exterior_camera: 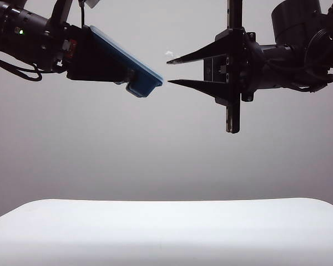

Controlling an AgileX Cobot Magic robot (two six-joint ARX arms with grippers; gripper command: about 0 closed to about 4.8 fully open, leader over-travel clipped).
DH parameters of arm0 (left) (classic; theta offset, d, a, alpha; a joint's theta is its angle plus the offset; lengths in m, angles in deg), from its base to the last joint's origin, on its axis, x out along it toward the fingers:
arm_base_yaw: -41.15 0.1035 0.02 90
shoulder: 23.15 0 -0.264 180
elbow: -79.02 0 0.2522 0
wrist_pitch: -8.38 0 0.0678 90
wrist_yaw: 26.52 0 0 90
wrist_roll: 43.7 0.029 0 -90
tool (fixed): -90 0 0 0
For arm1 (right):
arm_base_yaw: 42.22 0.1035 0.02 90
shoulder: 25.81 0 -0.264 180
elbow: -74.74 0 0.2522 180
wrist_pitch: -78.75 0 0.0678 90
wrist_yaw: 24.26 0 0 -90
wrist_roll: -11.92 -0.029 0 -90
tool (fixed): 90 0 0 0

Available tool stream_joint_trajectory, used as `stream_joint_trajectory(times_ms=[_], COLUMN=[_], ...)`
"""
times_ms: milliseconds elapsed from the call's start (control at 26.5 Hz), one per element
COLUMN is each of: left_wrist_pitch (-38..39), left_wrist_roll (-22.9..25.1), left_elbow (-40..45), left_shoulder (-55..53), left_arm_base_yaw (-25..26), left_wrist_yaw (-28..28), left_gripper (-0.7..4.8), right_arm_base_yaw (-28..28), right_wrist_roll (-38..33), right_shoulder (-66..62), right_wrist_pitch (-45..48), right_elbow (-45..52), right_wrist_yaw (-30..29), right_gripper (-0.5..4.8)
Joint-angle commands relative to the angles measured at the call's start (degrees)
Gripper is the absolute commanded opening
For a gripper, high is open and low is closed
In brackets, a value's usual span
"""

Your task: Pick up the ice cube tray, remove its lid, and then place both the tray and the lid back on the table.

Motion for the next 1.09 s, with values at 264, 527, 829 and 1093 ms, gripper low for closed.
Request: stream_joint_trajectory(times_ms=[264, 527, 829, 1093], left_wrist_pitch=[-1.6, -1.4, -1.4, 1.0], left_wrist_roll=[-0.3, -0.3, -0.3, -0.1], left_elbow=[-0.1, -0.1, -0.1, -0.1], left_shoulder=[0.2, 0.2, 0.1, -0.1], left_arm_base_yaw=[0.0, -0.1, -0.1, -0.1], left_wrist_yaw=[-2.3, -2.8, -3.0, -3.0], left_gripper=[1.54, 1.52, 1.52, 1.52], right_arm_base_yaw=[0.0, 0.0, 0.1, -0.9], right_wrist_roll=[3.4, 3.4, 3.4, -1.5], right_shoulder=[0.2, 0.2, 0.2, 0.3], right_wrist_pitch=[-2.9, -2.9, -2.9, 3.7], right_elbow=[-0.1, -0.2, -0.2, -0.2], right_wrist_yaw=[1.4, 2.0, 2.0, 2.0], right_gripper=[1.17, 1.10, -0.06, -0.06])
